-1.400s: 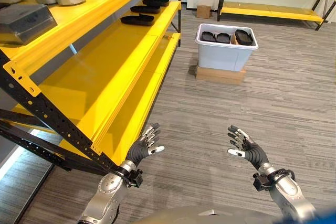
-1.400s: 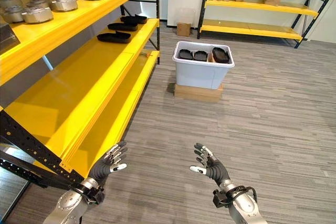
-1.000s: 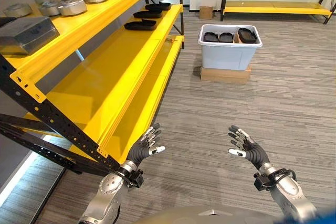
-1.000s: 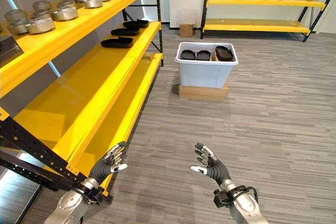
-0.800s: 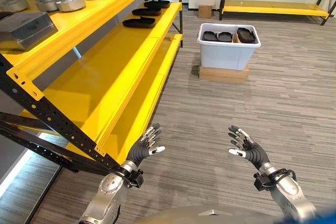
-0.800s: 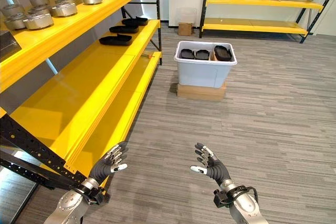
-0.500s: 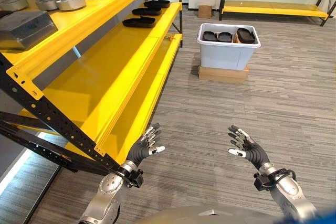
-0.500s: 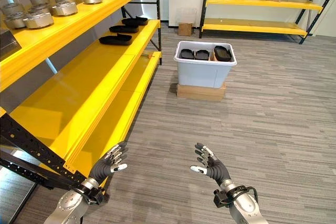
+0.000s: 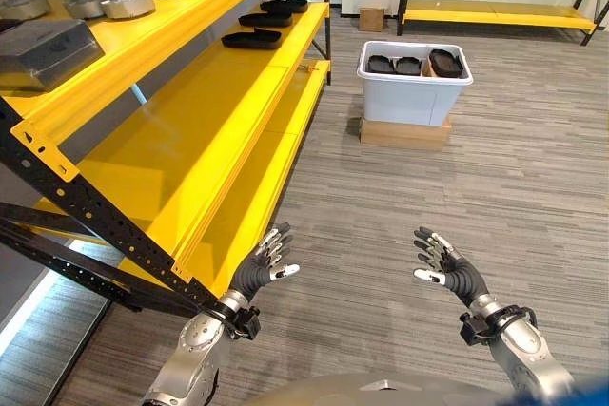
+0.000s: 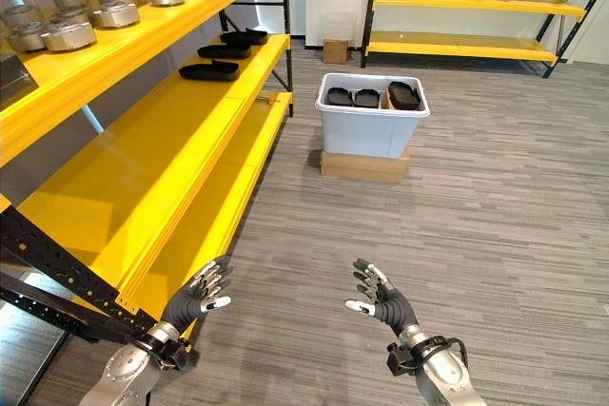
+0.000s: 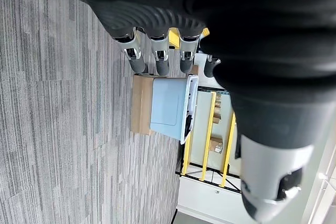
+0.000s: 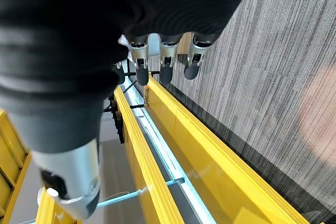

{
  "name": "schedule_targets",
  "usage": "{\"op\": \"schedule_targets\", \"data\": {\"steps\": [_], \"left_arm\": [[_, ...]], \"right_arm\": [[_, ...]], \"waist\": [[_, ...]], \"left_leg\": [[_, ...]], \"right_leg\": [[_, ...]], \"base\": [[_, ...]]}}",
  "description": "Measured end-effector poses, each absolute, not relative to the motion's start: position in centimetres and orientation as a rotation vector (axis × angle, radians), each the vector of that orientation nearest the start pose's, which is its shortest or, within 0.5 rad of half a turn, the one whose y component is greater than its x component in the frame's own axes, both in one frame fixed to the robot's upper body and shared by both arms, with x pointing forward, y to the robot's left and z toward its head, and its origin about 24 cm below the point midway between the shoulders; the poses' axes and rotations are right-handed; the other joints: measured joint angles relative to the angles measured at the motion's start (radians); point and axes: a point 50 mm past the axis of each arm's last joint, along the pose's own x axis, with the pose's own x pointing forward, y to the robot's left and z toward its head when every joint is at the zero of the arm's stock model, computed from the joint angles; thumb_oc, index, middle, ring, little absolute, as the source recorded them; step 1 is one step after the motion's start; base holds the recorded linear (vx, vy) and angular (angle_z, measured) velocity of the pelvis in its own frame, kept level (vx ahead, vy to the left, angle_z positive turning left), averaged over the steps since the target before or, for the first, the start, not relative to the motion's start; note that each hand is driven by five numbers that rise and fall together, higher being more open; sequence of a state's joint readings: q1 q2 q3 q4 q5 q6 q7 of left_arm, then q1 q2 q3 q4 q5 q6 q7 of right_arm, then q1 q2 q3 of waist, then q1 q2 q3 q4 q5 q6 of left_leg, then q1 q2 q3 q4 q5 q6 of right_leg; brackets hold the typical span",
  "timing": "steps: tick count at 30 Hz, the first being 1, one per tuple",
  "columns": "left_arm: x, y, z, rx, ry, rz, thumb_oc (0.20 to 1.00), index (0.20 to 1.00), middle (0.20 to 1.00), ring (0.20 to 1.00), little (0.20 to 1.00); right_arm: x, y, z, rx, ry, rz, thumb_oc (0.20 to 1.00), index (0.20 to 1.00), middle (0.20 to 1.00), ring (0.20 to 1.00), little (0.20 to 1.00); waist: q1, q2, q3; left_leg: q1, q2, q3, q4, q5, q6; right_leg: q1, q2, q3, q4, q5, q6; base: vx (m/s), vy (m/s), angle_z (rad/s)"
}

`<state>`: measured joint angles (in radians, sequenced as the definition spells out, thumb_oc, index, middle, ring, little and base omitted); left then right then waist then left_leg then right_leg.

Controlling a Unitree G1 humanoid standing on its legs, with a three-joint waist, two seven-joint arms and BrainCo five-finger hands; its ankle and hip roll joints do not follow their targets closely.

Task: Move parts from the plastic box to the shelf.

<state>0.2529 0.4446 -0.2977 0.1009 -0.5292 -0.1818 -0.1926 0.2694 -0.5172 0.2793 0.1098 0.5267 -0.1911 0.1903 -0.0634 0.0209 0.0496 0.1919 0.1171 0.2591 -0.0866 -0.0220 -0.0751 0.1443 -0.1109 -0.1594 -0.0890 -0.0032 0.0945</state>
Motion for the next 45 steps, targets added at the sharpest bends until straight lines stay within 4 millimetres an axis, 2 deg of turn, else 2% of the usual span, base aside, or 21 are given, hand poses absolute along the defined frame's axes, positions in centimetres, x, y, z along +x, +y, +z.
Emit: {"op": "schedule_targets", "data": {"steps": [6,10,13,15,17,18,19,21,24,26,27,30,32,33,37,38,39,41,42,44,45], "left_arm": [[18.2,18.2,-1.9,-0.139,0.260,-0.318,1.000,1.000,1.000,1.000,1.000],[19.4,18.2,-1.0,-0.124,0.212,-0.326,1.000,1.000,1.000,1.000,1.000],[19.5,19.0,-0.8,-0.100,0.203,-0.298,1.000,1.000,1.000,1.000,1.000],[19.7,19.4,-0.6,-0.091,0.198,-0.278,1.000,1.000,1.000,1.000,1.000],[20.1,19.5,-0.3,-0.078,0.186,-0.276,1.000,1.000,1.000,1.000,1.000],[20.5,19.5,-0.1,-0.074,0.173,-0.278,1.000,1.000,1.000,1.000,1.000],[20.6,19.4,0.0,-0.078,0.166,-0.274,1.000,1.000,1.000,1.000,1.000],[21.3,19.0,-0.2,-0.093,0.162,-0.266,1.000,1.000,1.000,1.000,1.000],[21.2,18.1,-0.5,-0.115,0.170,-0.282,1.000,1.000,1.000,1.000,1.000],[20.7,17.0,-0.9,-0.149,0.178,-0.302,1.000,1.000,1.000,1.000,1.000],[20.7,16.8,-1.0,-0.159,0.178,-0.303,1.000,1.000,1.000,1.000,1.000],[21.1,16.7,-0.7,-0.173,0.165,-0.284,1.000,1.000,1.000,1.000,1.000],[21.5,16.4,-0.5,-0.182,0.149,-0.286,1.000,1.000,1.000,1.000,1.000],[21.8,16.3,-0.2,-0.181,0.136,-0.289,1.000,1.000,1.000,1.000,1.000],[22.0,16.1,0.0,-0.187,0.128,-0.291,1.000,1.000,1.000,1.000,1.000],[22.4,15.9,0.2,-0.190,0.117,-0.294,1.000,1.000,1.000,1.000,1.000],[22.6,15.8,0.4,-0.189,0.109,-0.291,1.000,1.000,1.000,1.000,1.000],[22.8,15.8,0.6,-0.190,0.098,-0.285,1.000,1.000,1.000,1.000,1.000],[22.7,15.9,0.4,-0.186,0.108,-0.281,1.000,1.000,1.000,1.000,1.000],[22.5,16.0,0.0,-0.186,0.120,-0.275,1.000,1.000,1.000,1.000,1.000],[22.6,16.1,-0.4,-0.185,0.135,-0.258,1.000,1.000,1.000,1.000,1.000]], "right_arm": [[18.3,-20.2,-1.7,0.061,0.273,0.288,1.000,1.000,1.000,1.000,1.000],[18.0,-20.4,-2.1,0.059,0.295,0.284,1.000,1.000,1.000,1.000,1.000],[18.0,-20.1,-2.2,0.067,0.299,0.290,1.000,1.000,1.000,1.000,1.000],[18.1,-19.7,-2.3,0.083,0.296,0.294,1.000,1.000,1.000,1.000,1.000],[18.4,-19.3,-2.0,0.091,0.279,0.305,1.000,1.000,1.000,1.000,1.000],[18.4,-19.3,-1.9,0.093,0.276,0.306,1.000,1.000,1.000,1.000,1.000],[18.4,-19.2,-2.0,0.094,0.278,0.306,1.000,1.000,1.000,1.000,1.000],[18.8,-18.4,-1.8,0.107,0.264,0.319,1.000,1.000,1.000,1.000,1.000],[19.2,-18.2,-1.7,0.107,0.254,0.318,1.000,1.000,1.000,1.000,1.000],[19.3,-18.8,-1.5,0.099,0.248,0.294,1.000,1.000,1.000,1.000,1.000],[19.7,-19.0,-1.3,0.083,0.239,0.295,1.000,1.000,1.000,1.000,1.000],[21.4,-19.5,0.0,0.051,0.182,0.291,1.000,1.000,1.000,1.000,1.000],[22.0,-19.9,0.7,0.026,0.158,0.289,1.000,1.000,1.000,1.000,1.000],[22.0,-20.1,0.7,0.024,0.155,0.283,1.000,1.000,1.000,1.000,1.000],[21.8,-20.2,0.7,0.023,0.157,0.271,1.000,1.000,1.000,1.000,1.000],[21.8,-20.2,0.6,0.028,0.161,0.256,1.000,1.000,1.000,1.000,1.000],[21.8,-20.1,0.5,0.029,0.160,0.255,1.000,1.000,1.000,1.000,1.000],[22.0,-20.0,0.7,0.027,0.154,0.254,1.000,1.000,1.000,1.000,1.000],[22.3,-19.8,0.9,0.029,0.142,0.257,1.000,1.000,1.000,1.000,1.000],[22.4,-19.6,0.8,0.034,0.134,0.253,1.000,1.000,1.000,1.000,1.000],[22.9,-19.7,1.0,0.029,0.127,0.250,1.000,1.000,1.000,1.000,1.000]], "waist": [[-0.003,0.008,0.034],[-0.009,-0.005,0.096],[-0.008,-0.020,0.117],[-0.006,-0.021,0.129],[-0.024,-0.019,0.138],[-0.048,-0.035,0.137],[-0.048,-0.038,0.137],[-0.058,-0.047,0.132],[-0.060,-0.052,0.115],[-0.071,-0.003,0.079],[-0.071,0.023,0.080],[-0.054,0.029,0.081],[-0.055,0.038,0.079],[-0.057,0.032,0.079],[-0.054,-0.001,0.087],[-0.050,-0.016,0.098],[-0.036,-0.042,0.109],[-0.019,-0.059,0.122],[-0.001,-0.060,0.128],[0.014,-0.059,0.130],[0.033,-0.038,0.136]], "left_leg": [[-0.028,-0.052,-0.015,0.010,-0.007,0.037],[-0.031,-0.130,-0.026,0.043,-0.035,0.117],[-0.029,-0.161,0.002,0.062,-0.046,0.147],[-0.034,-0.173,0.002,0.053,-0.064,0.165],[-0.043,-0.172,0.006,0.039,-0.052,0.154],[-0.045,-0.180,0.017,0.029,-0.026,0.164],[-0.043,-0.187,0.008,0.024,-0.047,0.137],[-0.034,-0.196,-0.003,0.019,-0.057,0.126],[0.006,-0.178,-0.025,0.028,-0.089,0.092],[0.008,-0.122,-0.050,0.045,-0.114,0.060],[0.004,-0.094,-0.050,0.066,-0.121,0.049],[-0.080,-0.027,-0.058,0.317,-0.127,0.032],[-0.107,0.017,-0.100,0.428,-0.101,-0.008],[-0.140,0.039,-0.121,0.517,-0.076,-0.047],[-0.227,0.078,-0.164,0.717,0.046,-0.064],[-0.263,0.069,-0.158,0.758,-0.001,-0.060],[-0.320,0.018,-0.150,0.743,-0.044,-0.054],[-0.356,-0.011,-0.124,0.644,-0.066,-0.030],[-0.385,-0.018,-0.066,0.429,-0.067,-0.013],[-0.420,-0.039,-0.081,0.276,-0.033,-0.028],[-0.421,-0.051,-0.154,0.110,0.021,-0.030]], "right_leg": [[-0.068,-0.057,0.007,0.117,-0.038,0.026],[-0.281,-0.169,0.044,0.543,-0.047,0.064],[-0.350,-0.211,0.057,0.632,-0.007,0.063],[-0.396,-0.210,0.029,0.626,-0.017,0.071],[-0.434,-0.183,0.001,0.495,-0.018,0.074],[-0.435,-0.185,-0.020,0.383,0.018,0.077],[-0.451,-0.187,-0.032,0.340,0.037,0.095],[-0.419,-0.188,-0.063,0.125,0.098,0.109],[-0.344,-0.139,-0.048,0.101,0.145,0.064],[-0.333,-0.094,-0.054,0.111,0.191,0.011],[-0.325,-0.064,-0.072,0.115,0.172,-0.005],[-0.284,-0.020,-0.073,0.116,0.125,-0.059],[-0.250,0.017,-0.074,0.124,0.072,-0.086],[-0.233,0.034,-0.077,0.127,0.055,-0.108],[-0.204,0.079,-0.077,0.164,-0.030,-0.191],[-0.181,0.074,-0.080,0.150,-0.023,-0.198],[-0.168,0.068,-0.066,0.131,-0.034,-0.201],[-0.161,0.062,-0.071,0.116,-0.020,-0.196],[-0.139,0.076,-0.067,0.096,-0.020,-0.194],[-0.107,0.096,-0.046,0.058,-0.037,-0.165],[-0.080,0.116,-0.017,0.032,-0.032,-0.157]], "base": [[0.01,0.203,0.04],[0.00,0.237,0.13],[0.13,0.098,-0.20],[0.17,-0.028,-0.35],[0.22,-0.105,-0.07],[0.26,-0.128,0.21],[0.38,-0.206,0.16],[0.32,-0.206,0.13],[0.44,-0.338,0.28],[0.18,-0.182,0.29],[0.12,-0.151,0.08],[0.21,-0.231,-0.20],[0.20,-0.231,-0.14],[0.15,-0.167,-0.08],[0.21,-0.168,-0.08],[0.20,-0.045,0.14],[0.24,0.003,0.07],[0.20,0.063,-0.12],[0.19,0.063,-0.18],[0.29,0.059,-0.24],[0.37,0.063,-0.67]]}}
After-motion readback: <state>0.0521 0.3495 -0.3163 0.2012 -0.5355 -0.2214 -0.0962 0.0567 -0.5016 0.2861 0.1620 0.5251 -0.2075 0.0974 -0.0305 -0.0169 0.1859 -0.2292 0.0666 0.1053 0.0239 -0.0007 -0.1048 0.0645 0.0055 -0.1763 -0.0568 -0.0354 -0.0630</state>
